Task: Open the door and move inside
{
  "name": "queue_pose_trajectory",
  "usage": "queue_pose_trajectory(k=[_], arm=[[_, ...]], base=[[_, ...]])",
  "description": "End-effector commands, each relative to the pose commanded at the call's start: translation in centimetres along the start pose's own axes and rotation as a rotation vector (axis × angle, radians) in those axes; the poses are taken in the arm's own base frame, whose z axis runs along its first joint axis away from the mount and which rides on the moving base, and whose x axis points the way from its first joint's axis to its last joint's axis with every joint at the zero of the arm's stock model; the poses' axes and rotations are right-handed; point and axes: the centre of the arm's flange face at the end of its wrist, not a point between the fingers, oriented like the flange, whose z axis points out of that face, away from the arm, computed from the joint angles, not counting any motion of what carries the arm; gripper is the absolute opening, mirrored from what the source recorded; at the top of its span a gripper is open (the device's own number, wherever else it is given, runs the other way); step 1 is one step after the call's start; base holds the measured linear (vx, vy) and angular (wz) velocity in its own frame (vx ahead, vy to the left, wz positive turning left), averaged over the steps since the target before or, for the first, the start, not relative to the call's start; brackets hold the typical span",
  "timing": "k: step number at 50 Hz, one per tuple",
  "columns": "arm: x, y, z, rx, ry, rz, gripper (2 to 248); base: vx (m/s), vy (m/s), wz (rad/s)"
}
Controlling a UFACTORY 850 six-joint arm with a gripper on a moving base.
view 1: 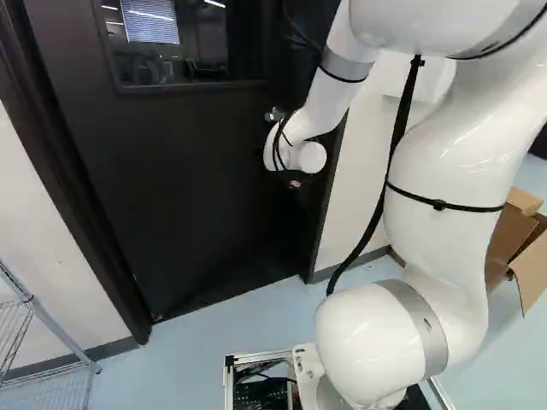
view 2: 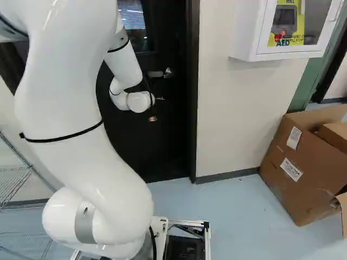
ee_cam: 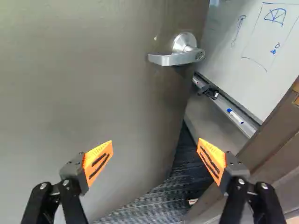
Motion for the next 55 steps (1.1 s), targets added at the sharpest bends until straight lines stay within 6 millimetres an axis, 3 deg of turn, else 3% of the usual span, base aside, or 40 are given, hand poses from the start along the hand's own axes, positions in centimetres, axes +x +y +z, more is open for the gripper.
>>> queue_pose_trajectory(k=[38,55], arm=[[-2.3,-0.9,-7.4,0.029,-0.009,-0.022,247],[-2.4,-0.9,-7.8,0.030,-0.009,-0.023,247]], base=[[0.000,0.000,0.000],[0.000,0.000,0.000]])
